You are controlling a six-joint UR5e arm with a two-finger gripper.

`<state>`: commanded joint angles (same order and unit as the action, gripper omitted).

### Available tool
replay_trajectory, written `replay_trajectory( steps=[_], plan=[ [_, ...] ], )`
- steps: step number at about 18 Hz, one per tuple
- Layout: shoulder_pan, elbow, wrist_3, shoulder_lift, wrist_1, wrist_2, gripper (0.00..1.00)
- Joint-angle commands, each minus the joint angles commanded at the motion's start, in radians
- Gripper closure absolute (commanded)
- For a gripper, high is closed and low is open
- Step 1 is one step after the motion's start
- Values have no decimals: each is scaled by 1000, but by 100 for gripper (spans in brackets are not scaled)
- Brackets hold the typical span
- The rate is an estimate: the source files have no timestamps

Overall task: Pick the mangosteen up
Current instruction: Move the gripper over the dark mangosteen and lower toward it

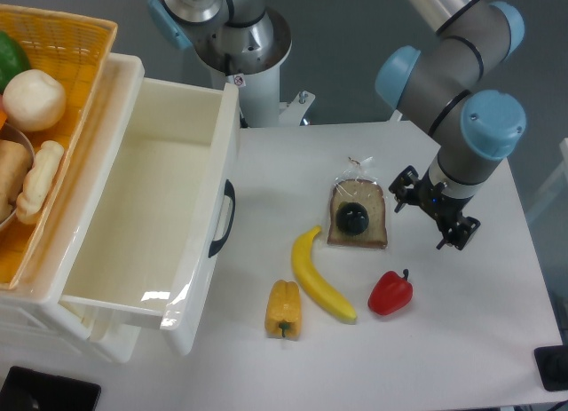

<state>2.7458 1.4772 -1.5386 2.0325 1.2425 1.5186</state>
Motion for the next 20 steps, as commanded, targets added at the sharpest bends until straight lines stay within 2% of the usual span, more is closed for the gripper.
replay_trajectory(
  steps=[4,8,14,20],
  plan=[
    [-2,21,14,-5,0,0,0],
    [-9,92,147,-17,-51,2,0],
    [-11,190,258,-52,-49,-3,0],
    [-18,207,319,-54,-45,-12,0]
  ],
)
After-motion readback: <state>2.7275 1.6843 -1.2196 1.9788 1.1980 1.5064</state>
